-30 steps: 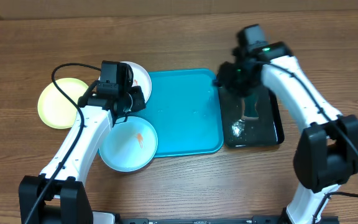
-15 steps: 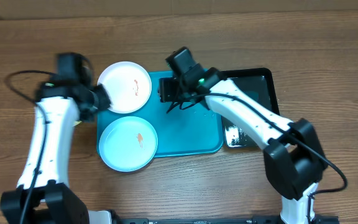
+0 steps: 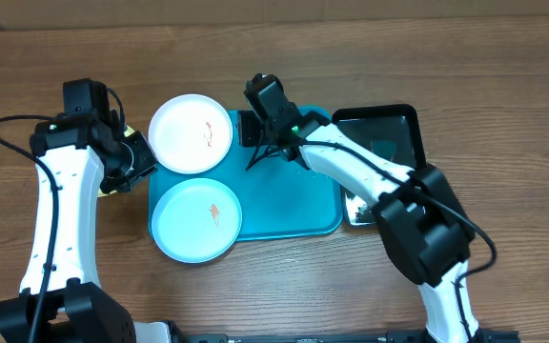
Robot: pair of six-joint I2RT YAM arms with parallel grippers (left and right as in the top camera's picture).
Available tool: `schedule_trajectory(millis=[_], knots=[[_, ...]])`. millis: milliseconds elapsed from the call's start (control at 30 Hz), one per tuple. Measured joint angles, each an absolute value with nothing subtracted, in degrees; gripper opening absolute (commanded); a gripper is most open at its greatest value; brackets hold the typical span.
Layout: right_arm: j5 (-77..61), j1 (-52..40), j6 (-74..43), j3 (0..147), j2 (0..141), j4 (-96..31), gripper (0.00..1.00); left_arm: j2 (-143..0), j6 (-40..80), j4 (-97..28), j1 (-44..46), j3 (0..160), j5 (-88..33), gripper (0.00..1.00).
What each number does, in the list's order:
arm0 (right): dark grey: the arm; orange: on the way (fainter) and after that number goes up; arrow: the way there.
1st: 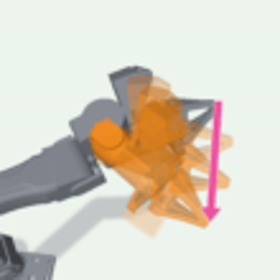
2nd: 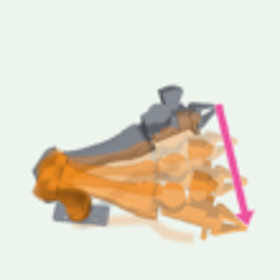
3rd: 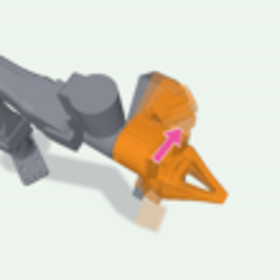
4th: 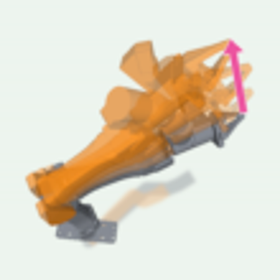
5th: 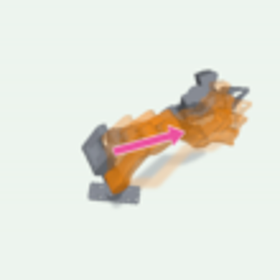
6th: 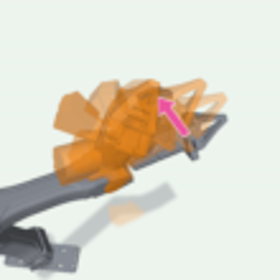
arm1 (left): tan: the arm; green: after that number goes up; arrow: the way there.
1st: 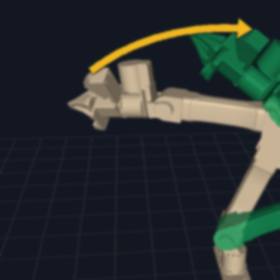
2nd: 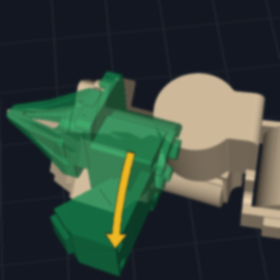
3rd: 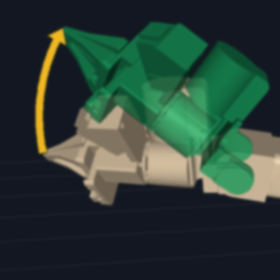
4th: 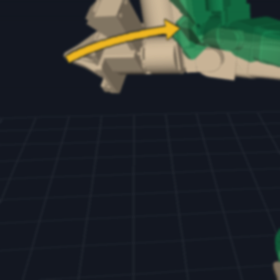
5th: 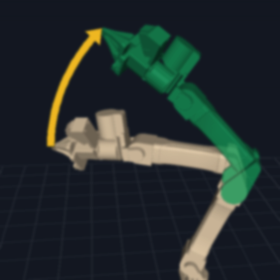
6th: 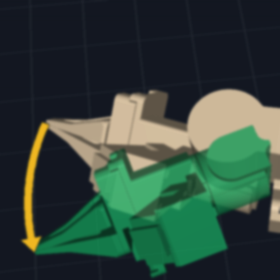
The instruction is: Clean dirty plates on tray and stack at the side
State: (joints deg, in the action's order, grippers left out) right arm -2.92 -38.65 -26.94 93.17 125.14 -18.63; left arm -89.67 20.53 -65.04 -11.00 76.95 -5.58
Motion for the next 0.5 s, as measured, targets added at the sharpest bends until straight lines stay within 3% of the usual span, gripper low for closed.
schedule_trajectory(millis=[500], knots=[[-5.56,-39.05,-28.32,93.19,131.55,-11.51,0.43,-89.67,20.53,-65.41,-10.96,76.95,-2.9,0.36]])
